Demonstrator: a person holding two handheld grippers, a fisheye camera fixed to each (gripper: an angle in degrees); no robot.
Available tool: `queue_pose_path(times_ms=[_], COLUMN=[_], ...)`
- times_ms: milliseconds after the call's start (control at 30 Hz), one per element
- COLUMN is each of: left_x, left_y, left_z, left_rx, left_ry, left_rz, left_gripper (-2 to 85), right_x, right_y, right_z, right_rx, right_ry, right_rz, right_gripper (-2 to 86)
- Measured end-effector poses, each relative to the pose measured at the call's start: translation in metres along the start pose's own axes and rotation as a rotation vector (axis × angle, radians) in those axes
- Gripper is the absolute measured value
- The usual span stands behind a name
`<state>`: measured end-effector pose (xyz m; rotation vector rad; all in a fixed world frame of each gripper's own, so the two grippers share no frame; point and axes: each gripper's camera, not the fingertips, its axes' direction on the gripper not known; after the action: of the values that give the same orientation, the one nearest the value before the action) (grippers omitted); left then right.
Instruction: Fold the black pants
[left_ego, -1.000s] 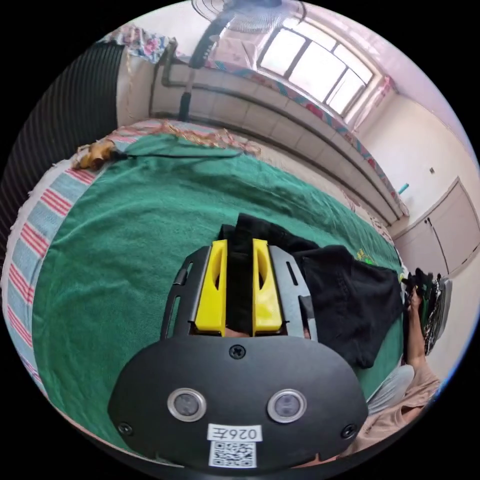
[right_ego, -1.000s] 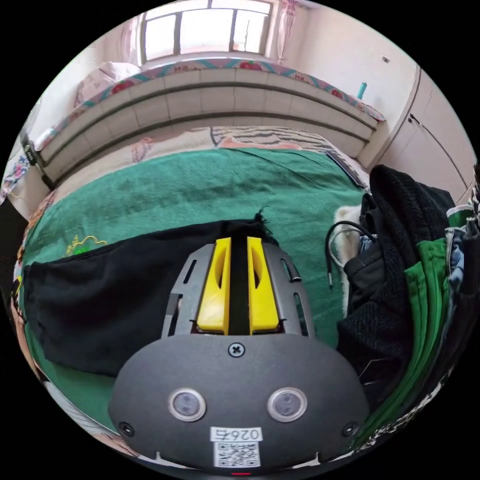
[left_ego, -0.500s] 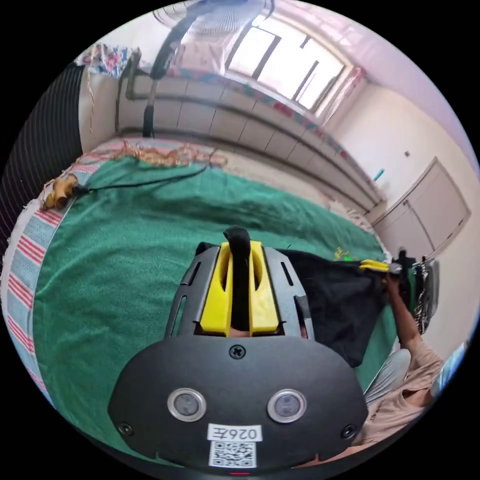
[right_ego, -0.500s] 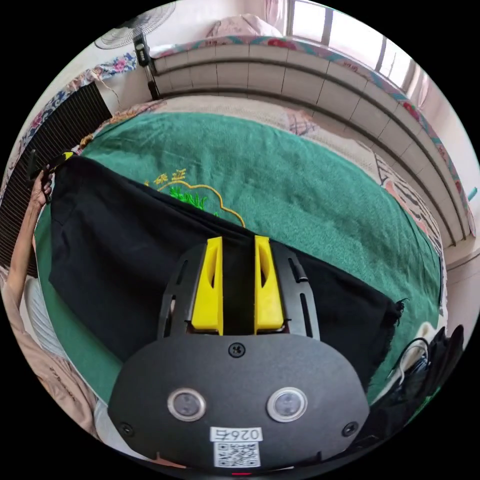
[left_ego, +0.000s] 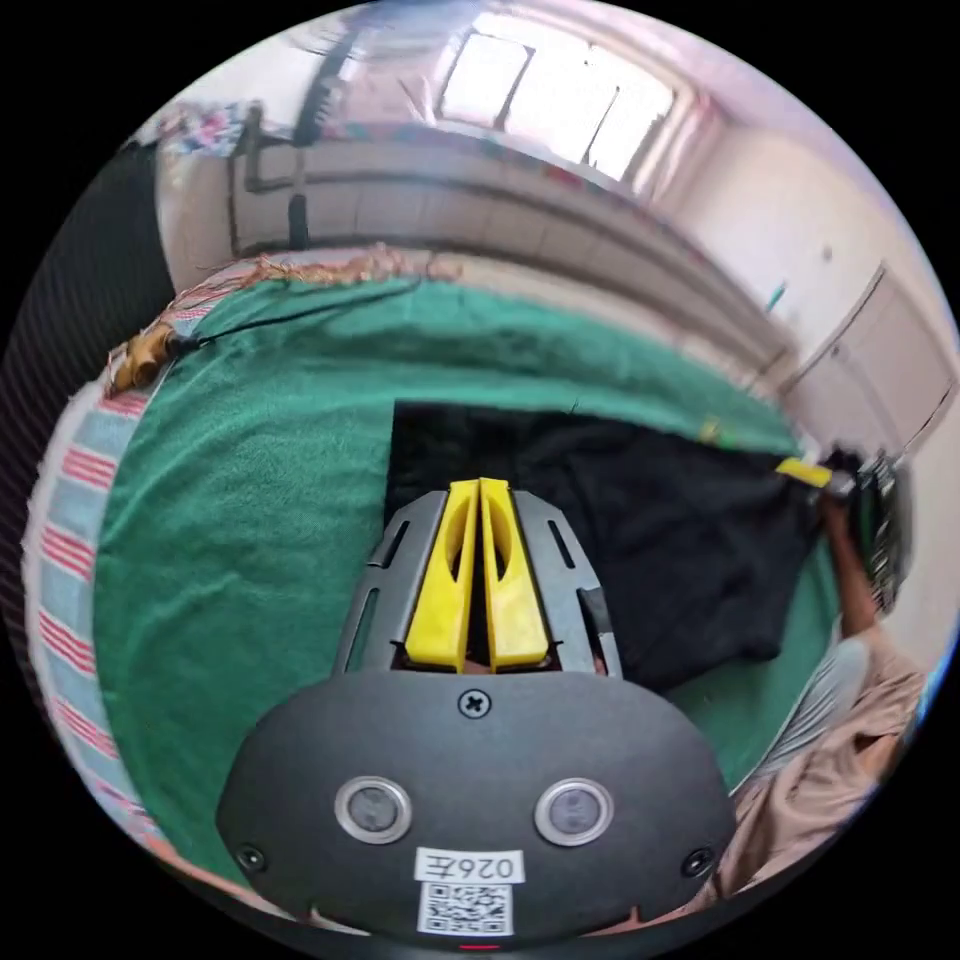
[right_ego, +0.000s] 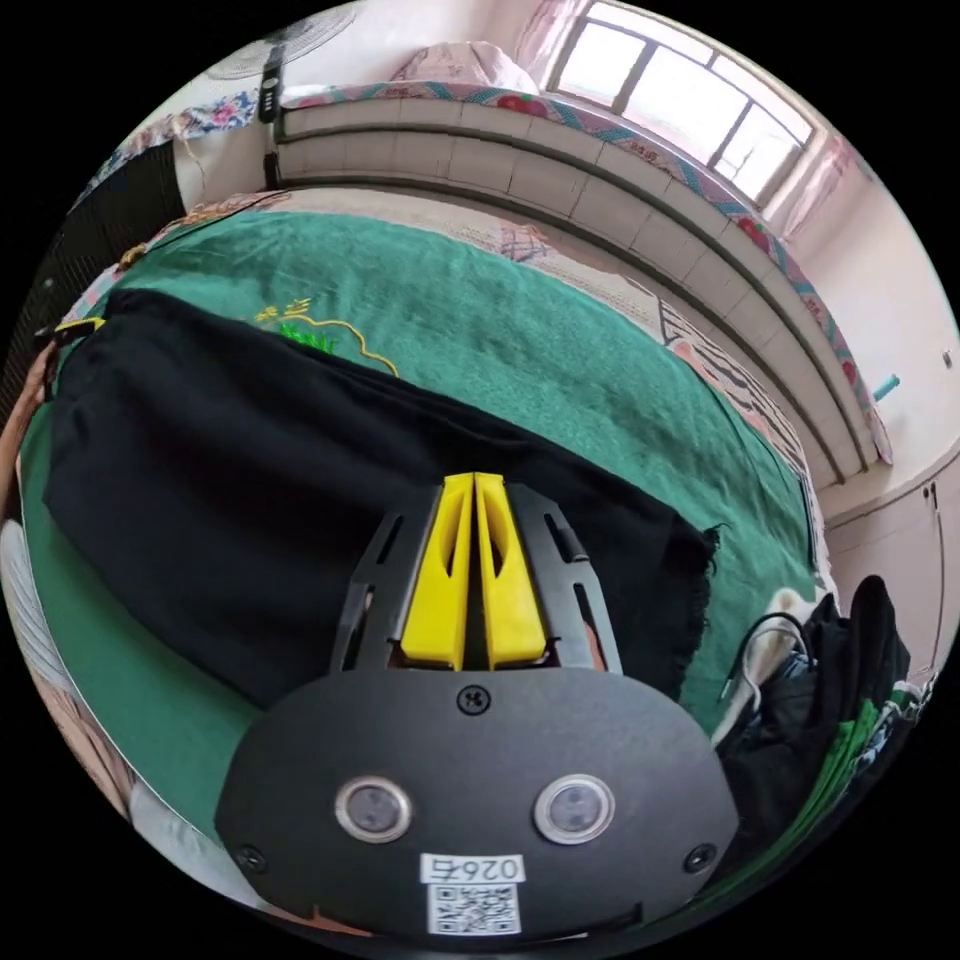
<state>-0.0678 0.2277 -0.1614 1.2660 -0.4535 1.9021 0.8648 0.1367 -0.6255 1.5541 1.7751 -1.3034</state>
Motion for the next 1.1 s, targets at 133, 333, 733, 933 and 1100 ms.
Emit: queue_pose_path(times_ms=[133,333,733,933,1100], left_x=[0.035,0.136,0.431,0.581,0.681], left_y=[-0.004,0.021,0.025,-0.087,-0.178], left_z=[-0.036,-0.170,-0.303,-0.147,0.023], left_rx=[0.085,0.476,0.982,0.598,0.234], left_ry=[-0.013,-0.061,0.154,0.352,0.312], left_rz=[-0.119,-0.027,0.521,0.603,0.591], left_gripper=[-1.0,-1.0,-1.0,-1.0,-0.9], right_x=[0.062,0.176,0.264,0.413,0.569], right_y=[-0.022,-0.024,-0.009,-0.126,-0.202], right_z=[-0.060,-0.224,-0.712,-0.590,-0.453], right_rx=[0.059,0.051,0.720,0.354,0.096], right_ry=[-0.077,0.175,0.185,0.076,-0.079], right_rz=[0.078,0.301,0.315,0.425,0.515], right_gripper=[-1.2,-0.9,-0.9,-0.9,-0.9])
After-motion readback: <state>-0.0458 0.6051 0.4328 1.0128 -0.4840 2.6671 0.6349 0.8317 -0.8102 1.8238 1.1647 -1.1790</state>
